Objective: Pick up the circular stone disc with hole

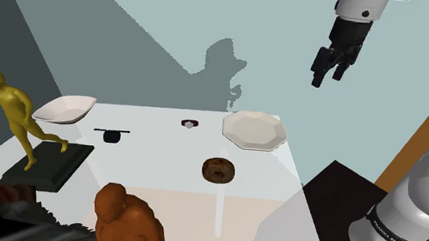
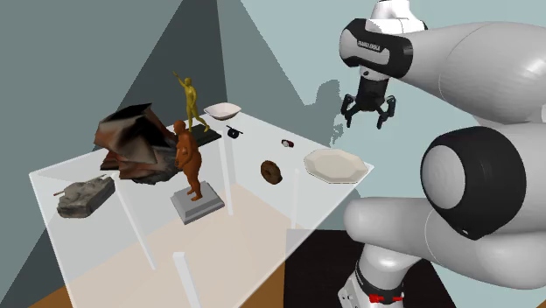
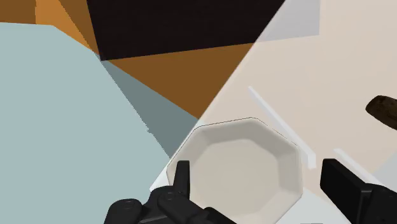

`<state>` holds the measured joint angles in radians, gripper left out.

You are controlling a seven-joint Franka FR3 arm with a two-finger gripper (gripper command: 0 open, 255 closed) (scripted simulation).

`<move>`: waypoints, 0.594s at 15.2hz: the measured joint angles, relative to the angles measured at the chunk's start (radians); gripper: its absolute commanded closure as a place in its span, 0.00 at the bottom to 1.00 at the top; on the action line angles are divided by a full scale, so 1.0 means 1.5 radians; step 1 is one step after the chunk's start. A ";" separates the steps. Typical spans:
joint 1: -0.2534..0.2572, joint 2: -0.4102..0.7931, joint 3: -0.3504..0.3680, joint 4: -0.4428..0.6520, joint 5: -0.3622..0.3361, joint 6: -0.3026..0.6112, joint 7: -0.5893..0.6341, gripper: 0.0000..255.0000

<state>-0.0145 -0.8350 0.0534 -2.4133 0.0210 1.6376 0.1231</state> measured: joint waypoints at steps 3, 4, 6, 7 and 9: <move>0.012 0.016 0.008 -0.006 0.005 0.026 -0.009 0.00; 0.020 0.022 0.013 -0.014 0.008 0.042 -0.016 0.00; 0.039 0.051 0.026 -0.017 0.015 0.079 -0.030 0.00; 0.048 0.065 0.033 -0.023 0.019 0.102 -0.037 0.00; 0.065 0.083 0.041 -0.037 0.024 0.142 -0.058 0.00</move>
<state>0.0834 -0.7107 0.1152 -2.4688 0.0563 1.8499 0.0358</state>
